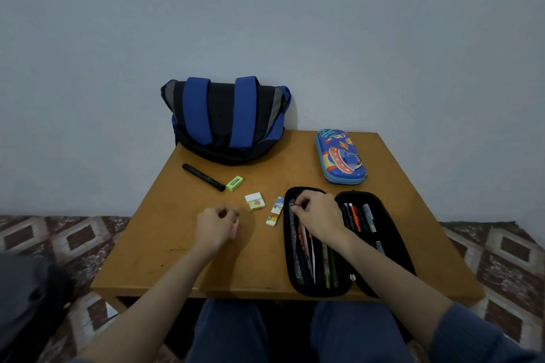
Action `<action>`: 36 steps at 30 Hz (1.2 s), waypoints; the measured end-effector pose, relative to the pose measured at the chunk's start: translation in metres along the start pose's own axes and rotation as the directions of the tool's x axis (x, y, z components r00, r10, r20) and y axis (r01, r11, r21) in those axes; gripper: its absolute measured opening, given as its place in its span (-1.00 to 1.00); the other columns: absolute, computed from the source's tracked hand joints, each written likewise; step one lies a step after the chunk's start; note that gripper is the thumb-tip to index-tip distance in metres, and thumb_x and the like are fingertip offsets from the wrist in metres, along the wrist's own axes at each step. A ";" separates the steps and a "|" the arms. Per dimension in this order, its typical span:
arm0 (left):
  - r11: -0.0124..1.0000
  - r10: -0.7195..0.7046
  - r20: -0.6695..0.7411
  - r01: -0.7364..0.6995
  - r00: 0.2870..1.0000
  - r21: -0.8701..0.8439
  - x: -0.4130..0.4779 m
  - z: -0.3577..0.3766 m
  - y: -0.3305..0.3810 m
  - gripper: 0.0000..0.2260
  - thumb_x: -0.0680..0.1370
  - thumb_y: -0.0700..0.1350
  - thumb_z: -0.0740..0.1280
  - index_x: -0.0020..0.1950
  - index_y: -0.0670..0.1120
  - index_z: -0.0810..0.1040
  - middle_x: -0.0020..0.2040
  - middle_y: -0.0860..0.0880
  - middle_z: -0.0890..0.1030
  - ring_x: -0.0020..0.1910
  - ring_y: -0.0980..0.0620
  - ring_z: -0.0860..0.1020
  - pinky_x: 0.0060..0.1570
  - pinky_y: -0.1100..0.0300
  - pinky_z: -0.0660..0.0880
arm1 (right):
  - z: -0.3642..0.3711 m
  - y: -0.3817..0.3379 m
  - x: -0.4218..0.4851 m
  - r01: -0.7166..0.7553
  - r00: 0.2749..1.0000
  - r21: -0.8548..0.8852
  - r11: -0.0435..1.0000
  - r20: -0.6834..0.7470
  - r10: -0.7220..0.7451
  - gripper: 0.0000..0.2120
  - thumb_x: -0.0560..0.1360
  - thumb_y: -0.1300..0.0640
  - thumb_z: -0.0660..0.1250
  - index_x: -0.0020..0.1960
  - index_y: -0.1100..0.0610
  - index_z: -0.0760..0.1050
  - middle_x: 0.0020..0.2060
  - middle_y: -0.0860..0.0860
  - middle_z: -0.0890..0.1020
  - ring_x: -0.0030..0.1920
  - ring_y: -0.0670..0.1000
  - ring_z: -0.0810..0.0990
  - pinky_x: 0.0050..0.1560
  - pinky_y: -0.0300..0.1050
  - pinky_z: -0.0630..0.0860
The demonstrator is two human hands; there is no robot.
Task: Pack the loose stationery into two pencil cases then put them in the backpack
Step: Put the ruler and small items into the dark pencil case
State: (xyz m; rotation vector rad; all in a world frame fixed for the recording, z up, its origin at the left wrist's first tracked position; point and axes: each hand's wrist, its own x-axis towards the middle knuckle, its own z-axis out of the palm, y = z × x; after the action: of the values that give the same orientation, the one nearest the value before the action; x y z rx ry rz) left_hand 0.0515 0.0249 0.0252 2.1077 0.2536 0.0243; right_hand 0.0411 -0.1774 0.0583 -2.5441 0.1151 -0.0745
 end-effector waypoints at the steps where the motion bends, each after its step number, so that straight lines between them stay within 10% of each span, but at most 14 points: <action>1: 1.000 0.000 -0.034 0.001 0.999 0.023 0.002 -0.005 -0.003 -0.81 0.59 -0.13 0.22 0.09 -0.16 0.58 -0.06 -0.08 0.59 -0.20 0.07 0.53 -0.22 0.22 0.51 | 0.000 -0.001 -0.002 0.054 0.998 -0.043 0.998 0.037 -0.053 -0.84 0.49 0.05 0.35 0.03 0.08 0.58 -0.19 0.02 0.63 -0.16 0.03 0.60 -0.25 -0.16 0.46; 6: 0.991 0.038 -0.163 -0.016 0.986 0.130 0.014 -0.029 -0.026 -0.77 0.59 -0.13 0.23 0.15 -0.19 0.57 0.00 -0.12 0.60 -0.17 0.03 0.51 -0.25 0.24 0.47 | 0.004 0.002 -0.002 0.124 0.979 -0.329 0.936 0.193 -0.062 -0.88 0.48 0.18 0.34 -0.04 0.10 0.63 -0.03 0.02 0.65 -0.03 0.04 0.61 -0.13 -0.11 0.54; 14: 0.805 0.119 -0.041 -0.072 0.992 0.590 0.025 -0.061 -0.079 -0.58 0.63 0.02 0.11 0.48 -0.07 0.27 0.51 -0.03 0.22 0.50 -0.07 0.11 0.46 0.03 0.07 | 0.023 -0.031 0.022 0.172 0.982 -0.247 0.954 0.121 -0.145 -0.82 0.50 0.21 0.25 -0.04 0.17 0.63 -0.06 0.08 0.64 -0.08 0.09 0.60 -0.19 -0.11 0.50; 26: 0.832 0.183 -0.099 -0.101 0.978 0.545 0.022 -0.059 -0.085 -0.61 0.63 -0.01 0.08 0.46 -0.03 0.30 0.50 0.03 0.24 0.50 0.00 0.10 0.45 0.12 0.05 | 0.089 -0.105 0.073 0.274 0.959 -0.110 0.955 0.102 -0.264 -0.85 0.51 0.22 0.27 -0.01 0.17 0.61 -0.08 0.08 0.65 -0.13 0.01 0.57 -0.24 -0.17 0.44; 36: 0.841 0.183 -0.115 -0.095 0.976 0.533 0.025 -0.057 -0.087 -0.63 0.63 -0.01 0.09 0.44 -0.01 0.32 0.49 0.06 0.25 0.49 0.02 0.10 0.44 0.10 0.09 | 0.118 -0.124 0.100 0.240 0.965 -0.246 0.939 0.165 -0.204 -0.69 0.55 0.10 0.29 0.23 0.22 0.48 0.30 0.15 0.35 0.12 0.15 0.51 0.02 -0.03 0.46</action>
State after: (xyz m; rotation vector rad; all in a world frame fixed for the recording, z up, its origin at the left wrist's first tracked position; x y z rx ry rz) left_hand 0.0539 0.1219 -0.0208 2.6770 0.2180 0.2394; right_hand 0.1582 -0.0191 0.0329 -2.8107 -0.2339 0.0303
